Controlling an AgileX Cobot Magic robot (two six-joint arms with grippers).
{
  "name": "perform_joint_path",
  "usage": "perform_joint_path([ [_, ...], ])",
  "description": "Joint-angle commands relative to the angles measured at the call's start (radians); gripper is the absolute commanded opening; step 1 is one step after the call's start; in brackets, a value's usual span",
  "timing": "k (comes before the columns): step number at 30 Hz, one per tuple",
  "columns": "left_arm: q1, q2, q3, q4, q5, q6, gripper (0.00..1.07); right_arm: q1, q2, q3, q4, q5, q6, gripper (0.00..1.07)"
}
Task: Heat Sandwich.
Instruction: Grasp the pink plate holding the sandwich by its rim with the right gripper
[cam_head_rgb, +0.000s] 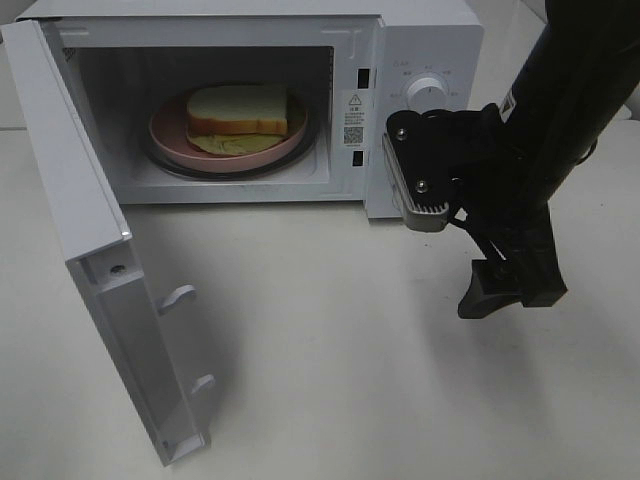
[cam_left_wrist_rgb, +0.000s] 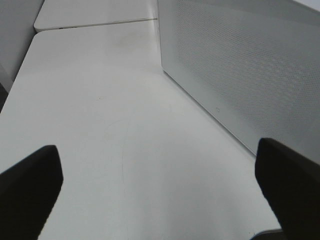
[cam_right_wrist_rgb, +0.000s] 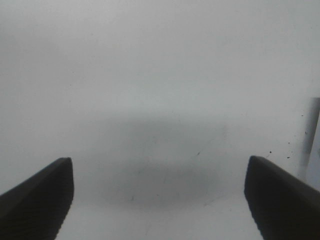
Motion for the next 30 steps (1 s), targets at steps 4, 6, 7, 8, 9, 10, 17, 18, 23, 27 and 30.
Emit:
perform_joint_path([
  [4, 0.005, -0.022, 0.001, -0.007, -0.010, -0.004, 1.01, 0.056, -0.008, -0.012, -0.093, -0.023, 0.017, 0.87],
  [6, 0.005, -0.022, 0.001, -0.007, -0.010, -0.004, 1.01, 0.064, -0.008, -0.020, -0.098, -0.029, 0.017, 0.87],
  [7, 0.005, -0.022, 0.001, -0.007, -0.010, -0.004, 1.01, 0.074, -0.008, -0.039, -0.098, -0.046, 0.017, 0.87],
  [8, 0.005, -0.022, 0.001, -0.007, -0.010, -0.004, 1.01, 0.080, -0.008, -0.052, -0.101, -0.051, 0.017, 0.87],
  [9, 0.005, -0.022, 0.001, -0.007, -0.010, -0.004, 1.01, 0.087, -0.007, -0.063, -0.110, -0.056, 0.017, 0.87],
  [10, 0.005, -0.022, 0.001, -0.007, -0.010, -0.004, 1.01, 0.101, -0.007, -0.085, -0.124, -0.074, 0.017, 0.86],
  [17, 0.005, -0.022, 0.001, -0.007, -0.010, -0.004, 1.01, 0.146, 0.013, -0.140, -0.147, -0.133, 0.018, 0.85],
  [18, 0.005, -0.022, 0.001, -0.007, -0.010, -0.004, 1.01, 0.151, 0.025, -0.155, -0.147, -0.133, 0.018, 0.85],
  [23, 0.005, -0.022, 0.001, -0.007, -0.010, -0.004, 1.01, 0.171, 0.091, -0.236, -0.147, -0.145, 0.022, 0.84],
  [27, 0.005, -0.022, 0.001, -0.007, -0.010, -0.004, 1.01, 0.182, 0.150, -0.299, -0.146, -0.153, 0.022, 0.84],
  [30, 0.005, -0.022, 0.001, -0.007, -0.010, -0.004, 1.01, 0.191, 0.192, -0.346, -0.146, -0.170, 0.032, 0.84],
])
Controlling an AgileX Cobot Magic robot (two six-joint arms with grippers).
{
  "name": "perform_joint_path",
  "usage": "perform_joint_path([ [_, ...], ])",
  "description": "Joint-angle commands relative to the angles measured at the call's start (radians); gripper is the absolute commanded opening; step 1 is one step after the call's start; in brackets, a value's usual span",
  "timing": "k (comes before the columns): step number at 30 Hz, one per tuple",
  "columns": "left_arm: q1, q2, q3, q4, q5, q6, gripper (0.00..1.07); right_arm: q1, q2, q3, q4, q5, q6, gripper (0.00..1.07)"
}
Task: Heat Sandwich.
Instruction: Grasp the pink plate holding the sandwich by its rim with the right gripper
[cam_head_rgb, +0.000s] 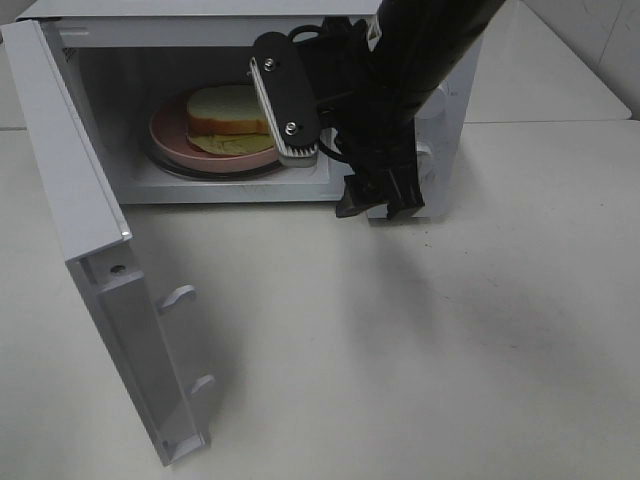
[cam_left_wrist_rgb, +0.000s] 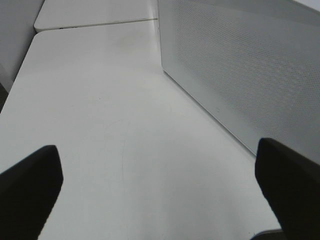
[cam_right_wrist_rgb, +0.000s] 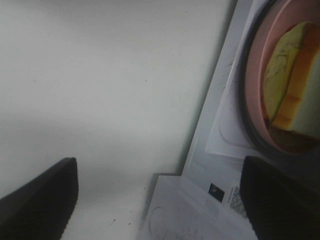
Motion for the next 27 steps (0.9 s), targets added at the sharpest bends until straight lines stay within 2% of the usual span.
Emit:
perform_joint_path([
  [1, 0.005, -0.022, 0.001, -0.007, -0.010, -0.004, 1.01, 0.007, 0.046, -0.051, 0.001, -0.022, 0.021, 0.84],
  [19, 0.005, -0.022, 0.001, -0.002, -0.010, -0.004, 1.01, 0.003, 0.338, -0.307, 0.000, -0.102, 0.045, 0.82],
  [27, 0.005, -0.022, 0.001, -0.001, -0.010, -0.004, 1.01, 0.003, 0.481, -0.463, -0.004, -0.096, 0.057, 0.81],
])
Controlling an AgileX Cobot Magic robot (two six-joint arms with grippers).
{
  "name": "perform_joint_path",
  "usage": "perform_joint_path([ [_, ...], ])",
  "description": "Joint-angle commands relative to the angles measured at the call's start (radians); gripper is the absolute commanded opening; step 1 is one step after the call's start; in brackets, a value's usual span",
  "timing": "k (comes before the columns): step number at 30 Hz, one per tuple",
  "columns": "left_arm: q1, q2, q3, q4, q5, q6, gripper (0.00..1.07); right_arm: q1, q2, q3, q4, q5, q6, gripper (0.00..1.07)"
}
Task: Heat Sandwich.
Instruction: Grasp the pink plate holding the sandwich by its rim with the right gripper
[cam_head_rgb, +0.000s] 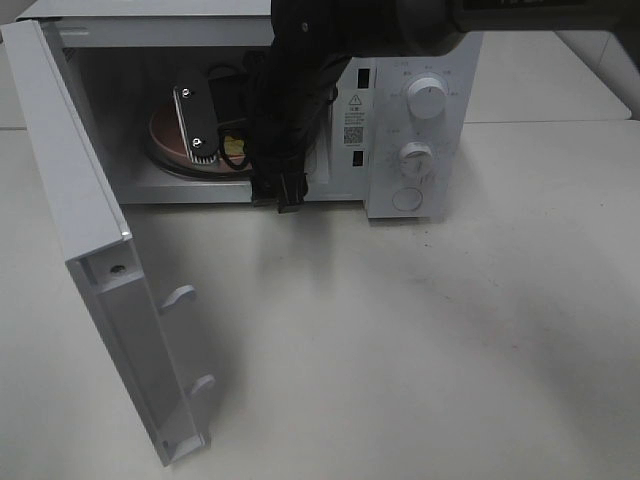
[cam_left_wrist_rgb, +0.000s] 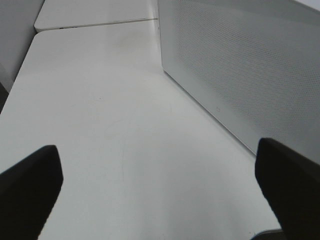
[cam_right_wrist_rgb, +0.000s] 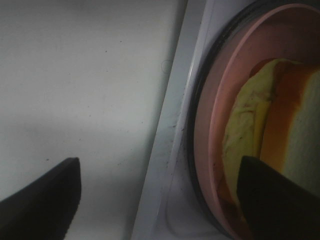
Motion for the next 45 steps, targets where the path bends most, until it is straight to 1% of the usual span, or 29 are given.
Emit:
perform_joint_path([
  [1, 0.005, -0.022, 0.001, -0.002, -0.010, -0.004, 1.01, 0.001, 0.036, -0.048, -0.002, -0.002, 0.010, 0.81],
  [5, 0.005, -0.022, 0.001, -0.002, -0.010, -0.004, 1.01, -0.010, 0.097, -0.137, -0.019, 0.010, 0.051, 0.80],
  [6, 0.005, -0.022, 0.001, -0.002, -0.010, -0.004, 1.01, -0.010, 0.097, -0.137, -0.019, 0.010, 0.051, 0.80],
  [7, 0.005, -0.022, 0.001, -0.002, -0.010, -0.004, 1.01, -0.011, 0.123, -0.178, -0.022, 0.029, 0.066, 0.79],
  [8, 0.005, -0.022, 0.001, -0.002, -0.010, -0.004, 1.01, -0.021, 0.133, -0.194, -0.027, 0.037, 0.070, 0.79],
  [19, 0.005, -0.022, 0.001, -0.002, -0.010, -0.004, 1.01, -0.034, 0.221, -0.311, -0.019, 0.046, 0.073, 0.76],
  [33, 0.005, -0.022, 0.001, -0.002, -0.010, -0.004, 1.01, -0.034, 0.237, -0.323, 0.003, 0.046, 0.083, 0.76],
  [36, 0.005, -0.022, 0.001, -0.002, -0.010, -0.004, 1.01, -0.034, 0.237, -0.323, 0.007, 0.047, 0.089, 0.73],
  [37, 0.005, -0.022, 0.001, -0.002, -0.010, -0.004, 1.01, -0.034, 0.240, -0.323, 0.007, 0.048, 0.091, 0.68],
  [38, 0.005, -0.022, 0.001, -0.002, -0.010, -0.004, 1.01, -0.034, 0.240, -0.323, 0.007, 0.048, 0.091, 0.68],
  [40, 0.005, -0.022, 0.001, -0.002, -0.010, -0.004, 1.01, -0.034, 0.243, -0.320, 0.008, 0.051, 0.091, 0.57],
  [41, 0.005, -0.022, 0.001, -0.002, -0.010, -0.004, 1.01, -0.034, 0.244, -0.320, 0.009, 0.054, 0.104, 0.43],
  [42, 0.005, -0.022, 0.001, -0.002, -0.010, -0.004, 1.01, -0.034, 0.244, -0.320, 0.009, 0.054, 0.104, 0.43],
  [43, 0.005, -0.022, 0.001, -0.002, -0.010, -0.004, 1.01, -0.034, 0.245, -0.320, 0.009, 0.054, 0.118, 0.36],
  [44, 0.005, -0.022, 0.001, -0.002, -0.010, -0.004, 1.01, -0.034, 0.245, -0.320, 0.009, 0.054, 0.130, 0.26],
  [45, 0.005, -0.022, 0.001, -0.002, -0.010, -0.004, 1.01, -0.034, 0.245, -0.320, 0.009, 0.054, 0.151, 0.09],
])
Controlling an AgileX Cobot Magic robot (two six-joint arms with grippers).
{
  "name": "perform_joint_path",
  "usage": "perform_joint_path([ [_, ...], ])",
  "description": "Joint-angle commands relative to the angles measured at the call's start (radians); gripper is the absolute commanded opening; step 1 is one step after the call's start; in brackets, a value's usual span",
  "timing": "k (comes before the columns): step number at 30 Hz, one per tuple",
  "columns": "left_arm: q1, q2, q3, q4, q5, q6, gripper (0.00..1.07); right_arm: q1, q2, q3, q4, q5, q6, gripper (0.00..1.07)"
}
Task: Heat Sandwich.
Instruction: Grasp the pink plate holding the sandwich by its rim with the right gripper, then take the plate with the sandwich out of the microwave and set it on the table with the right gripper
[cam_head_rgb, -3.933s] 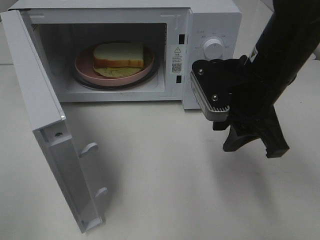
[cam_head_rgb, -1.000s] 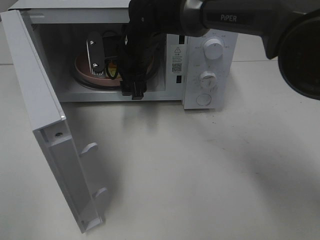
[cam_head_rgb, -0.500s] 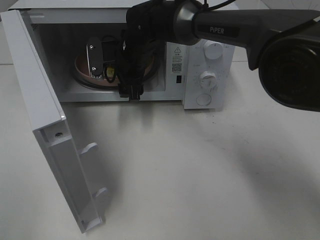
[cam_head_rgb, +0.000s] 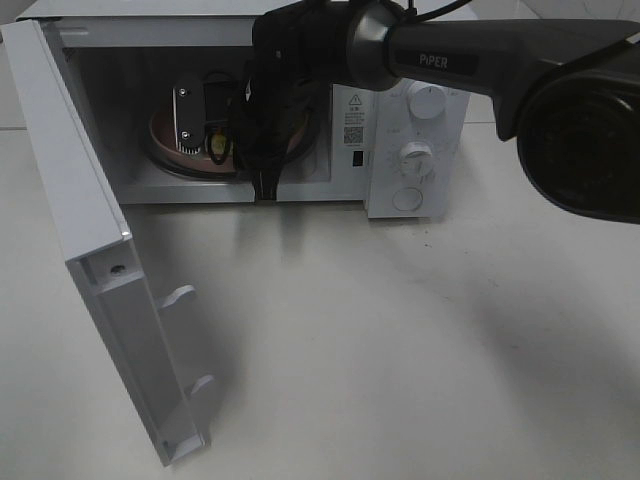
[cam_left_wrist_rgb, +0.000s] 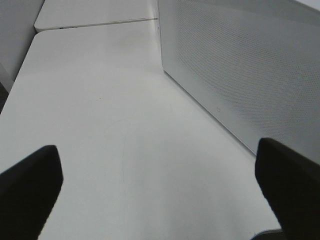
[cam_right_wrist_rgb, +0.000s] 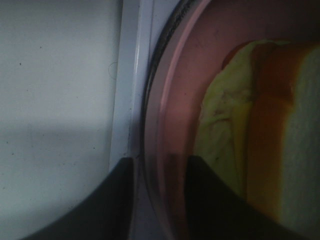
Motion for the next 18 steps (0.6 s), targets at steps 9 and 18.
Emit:
perform_joint_path([
  [9, 0.005, -0.022, 0.001, -0.002, -0.010, -0.004, 1.01, -0.001, 0.007, -0.004, 0.009, 0.007, 0.051, 0.00],
  [18, 0.005, -0.022, 0.001, -0.002, -0.010, -0.004, 1.01, -0.001, 0.007, -0.004, 0.009, 0.029, 0.046, 0.00],
])
